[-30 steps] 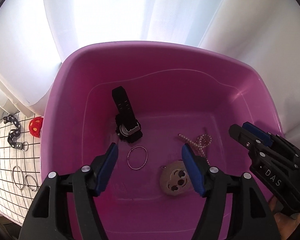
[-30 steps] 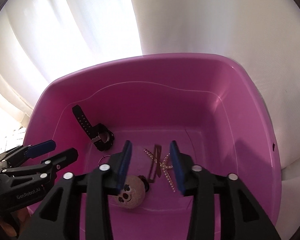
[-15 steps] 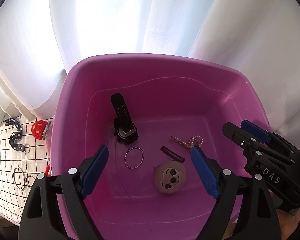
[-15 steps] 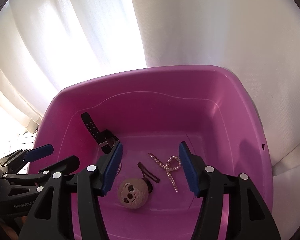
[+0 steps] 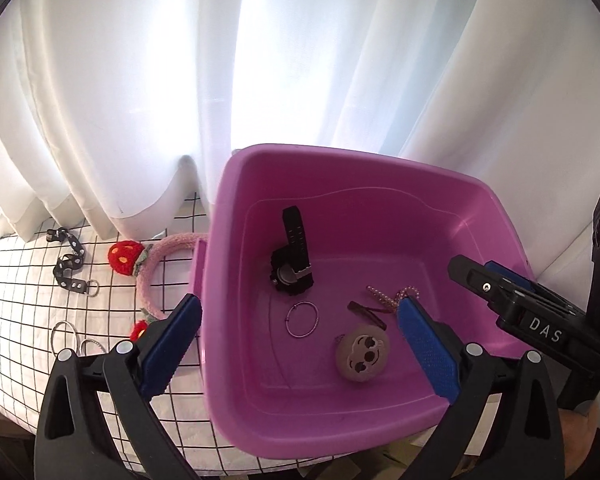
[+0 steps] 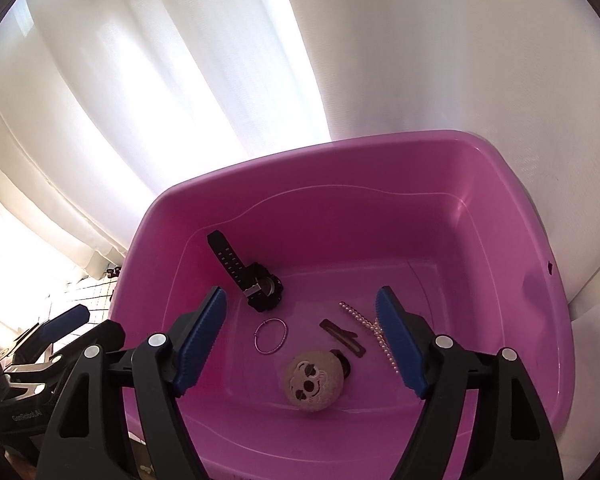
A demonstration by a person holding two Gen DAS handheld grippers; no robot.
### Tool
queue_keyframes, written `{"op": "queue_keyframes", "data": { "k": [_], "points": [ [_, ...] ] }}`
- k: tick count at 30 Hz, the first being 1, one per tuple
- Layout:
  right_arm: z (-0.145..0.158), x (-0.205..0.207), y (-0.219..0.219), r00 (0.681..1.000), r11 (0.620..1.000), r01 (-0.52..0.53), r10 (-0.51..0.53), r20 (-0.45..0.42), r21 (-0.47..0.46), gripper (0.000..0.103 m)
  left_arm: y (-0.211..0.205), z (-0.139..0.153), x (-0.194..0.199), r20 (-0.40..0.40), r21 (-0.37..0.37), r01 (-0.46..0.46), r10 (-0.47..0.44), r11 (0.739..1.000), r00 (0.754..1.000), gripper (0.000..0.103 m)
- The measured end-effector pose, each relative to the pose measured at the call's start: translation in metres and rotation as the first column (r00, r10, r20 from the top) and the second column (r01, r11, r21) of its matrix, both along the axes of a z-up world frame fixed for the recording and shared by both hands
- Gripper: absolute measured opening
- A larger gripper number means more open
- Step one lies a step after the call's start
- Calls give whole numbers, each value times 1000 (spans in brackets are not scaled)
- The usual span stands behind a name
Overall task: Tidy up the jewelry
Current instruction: 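Withdraw both open tools from the tub back over the table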
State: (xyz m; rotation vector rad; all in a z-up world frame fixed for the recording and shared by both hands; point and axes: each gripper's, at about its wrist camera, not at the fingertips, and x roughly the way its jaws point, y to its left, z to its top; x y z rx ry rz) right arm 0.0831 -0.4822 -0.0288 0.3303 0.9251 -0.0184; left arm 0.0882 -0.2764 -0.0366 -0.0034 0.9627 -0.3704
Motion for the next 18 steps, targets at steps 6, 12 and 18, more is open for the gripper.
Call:
{"op": "queue_keyframes", "data": {
  "k": [6,12,18],
  "points": [
    [12,-1,37,997,998,-56,57,50,-23,74,57,7,-14,77,74,-130,124,989,989,97],
    [33,-8,84,982,994,-107,109,152,-23,74,137,12,-21,96,75,-239,232,968,968,97],
    [38,-21,145,971,989,-133,145,191,-71,76,222,6,-27,115,91,-337,326,937,938,97]
  ]
}}
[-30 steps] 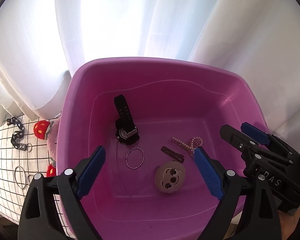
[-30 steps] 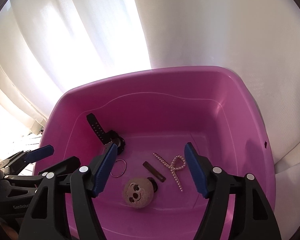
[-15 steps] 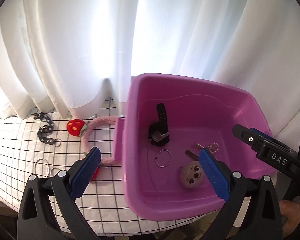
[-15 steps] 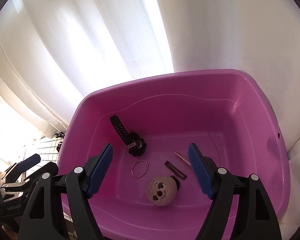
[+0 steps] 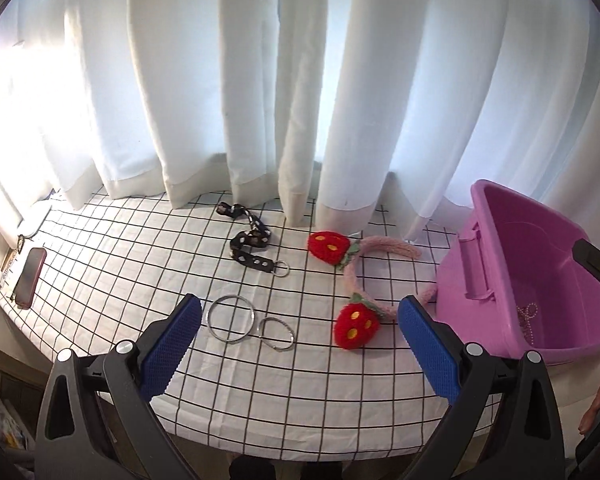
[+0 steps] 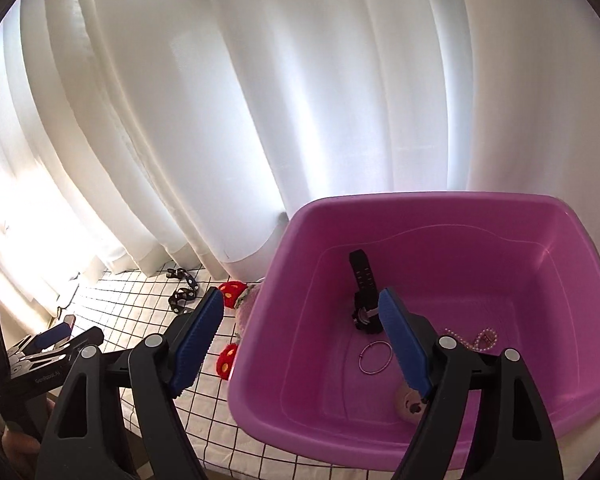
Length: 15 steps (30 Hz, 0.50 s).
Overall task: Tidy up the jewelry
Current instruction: 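Withdraw both open tools from the tub back over the table, then grasp the large plain silver ring with the left tool while the right tool grasps the engraved bangle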
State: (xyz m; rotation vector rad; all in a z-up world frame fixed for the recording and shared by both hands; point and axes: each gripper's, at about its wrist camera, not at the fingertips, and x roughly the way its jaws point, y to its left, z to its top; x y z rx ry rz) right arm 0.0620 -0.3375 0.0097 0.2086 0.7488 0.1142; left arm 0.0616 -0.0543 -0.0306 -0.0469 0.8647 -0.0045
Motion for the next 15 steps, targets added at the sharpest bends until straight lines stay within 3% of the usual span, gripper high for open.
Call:
{"op": "queue_keyframes", "data": {
  "k": [4,9,15],
  "points": [
    [-4,-11,48,1000,1000,-12,12,20,-6,77,50,-11,3,-28,8,-18,18,1000,999,97],
    [-18,-24,111,998,998,-50,52,25,-44,78,94,-33,9,-45,9,23,-23,1000,999,97],
    [-72,-23,173,998,998,-46,43,-53,-39,78,127,-78,24,-93,1,89,-88,996,992,97]
  ]
}}
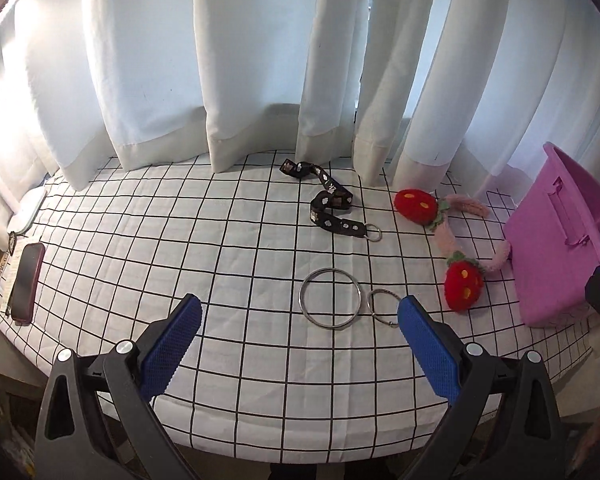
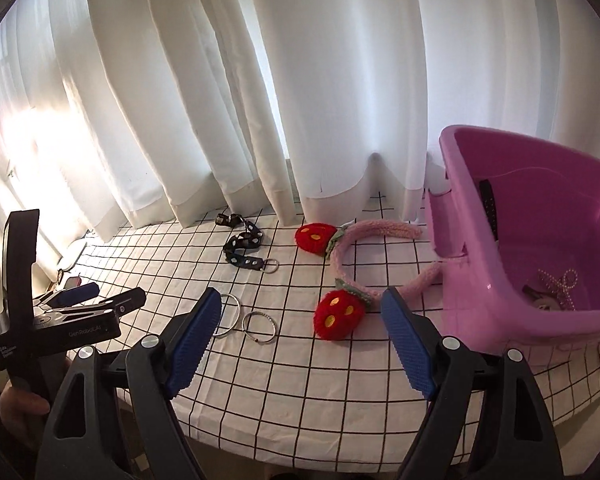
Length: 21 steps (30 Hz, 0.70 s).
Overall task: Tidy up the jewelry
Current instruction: 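Grasp the large plain silver ring with the left tool while the right tool grasps the engraved bangle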
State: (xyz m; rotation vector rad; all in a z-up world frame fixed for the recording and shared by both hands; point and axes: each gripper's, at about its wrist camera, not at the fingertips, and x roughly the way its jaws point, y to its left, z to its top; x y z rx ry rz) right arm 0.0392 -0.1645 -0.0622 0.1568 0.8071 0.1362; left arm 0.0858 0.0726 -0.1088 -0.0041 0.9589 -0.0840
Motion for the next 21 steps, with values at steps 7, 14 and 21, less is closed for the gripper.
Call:
{"op": "queue_keyframes", "data": {
  "k": [7,14,21],
  "points": [
    [-76,13,54,996,1000,-14,12,-91,-20,78,27,-44,13,-49,-13,5,-6,1000,999,97],
    [-132,34,83,989,993,-62,47,-142,-105,78,31,-77,22,-48,-33,-32,30,999,998,97],
    [-163,54,89,987,981,-60,31,-157,-187,78,24,-94,26,-21,-45,-56,55,997,998,97]
  ]
}}
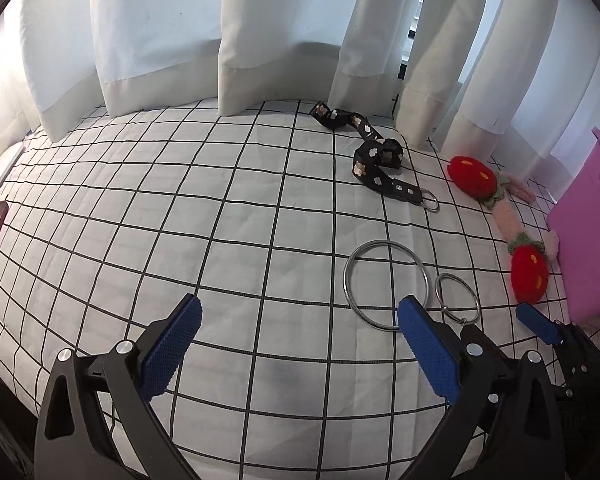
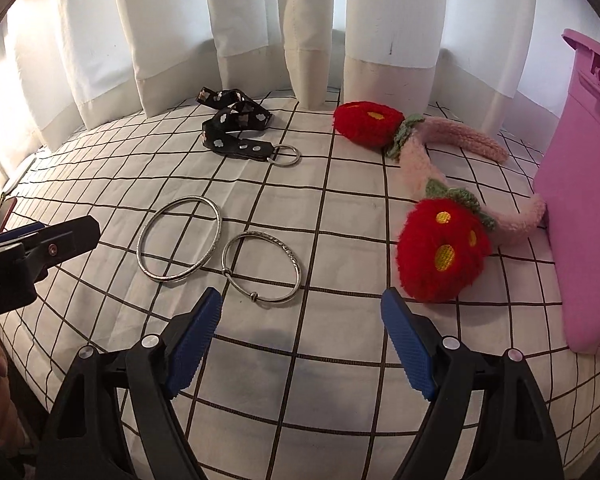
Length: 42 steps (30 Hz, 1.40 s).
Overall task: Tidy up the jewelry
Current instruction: 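Grasp the large plain silver ring with the left tool while the right tool grasps the engraved bangle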
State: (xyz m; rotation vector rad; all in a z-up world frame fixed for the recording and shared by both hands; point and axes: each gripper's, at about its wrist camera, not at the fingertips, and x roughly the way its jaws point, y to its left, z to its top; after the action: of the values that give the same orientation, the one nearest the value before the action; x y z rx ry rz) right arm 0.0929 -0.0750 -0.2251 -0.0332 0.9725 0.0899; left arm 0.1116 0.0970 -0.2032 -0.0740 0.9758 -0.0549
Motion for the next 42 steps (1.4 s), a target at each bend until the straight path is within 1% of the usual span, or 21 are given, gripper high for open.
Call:
{"op": "queue_keyframes", "data": {
  "k": [2,6,10,16,25,33,35,38,42],
  "points": [
    [-7,5,1,1000,1000,-4,4,-20,-1,78,0,-3,1,0,8,-3,3,1000,1000,97],
    [-11,10,6,1000,999,-17,17,0,-35,78,5,-7,-1,-11,-8,-19,19,1000,1000,97],
    [-11,19,8,1000,999,-12,12,11,-38,78,3,-9,0,-16,-3,-27,27,1000,999,97],
    [-11,33,-5,1000,999,13,-12,15,-37,78,-10,-11,5,-17,-11,-2,1,1000,1000,97],
    [-14,54,-18,999,999,-23,24,24,-48,78,-34,-23,16,-34,-18,50,-50,999,998,97],
    [-13,54,-52,998,997,53,-52,23,-47,78,-54,-30,22,-52,-16,93,-94,996,994,97],
    [-13,52,-56,998,997,58,-57,25,-47,78,-57,-33,25,-59,-15,95,-96,995,994,97],
    [-13,51,-58,998,997,55,-54,27,-47,78,-61,-37,29,-65,-5,93,-94,996,993,97],
    [-14,51,-56,998,997,56,-55,32,-47,78,-65,-39,35,-55,43,86,-84,995,995,97]
  ]
}}
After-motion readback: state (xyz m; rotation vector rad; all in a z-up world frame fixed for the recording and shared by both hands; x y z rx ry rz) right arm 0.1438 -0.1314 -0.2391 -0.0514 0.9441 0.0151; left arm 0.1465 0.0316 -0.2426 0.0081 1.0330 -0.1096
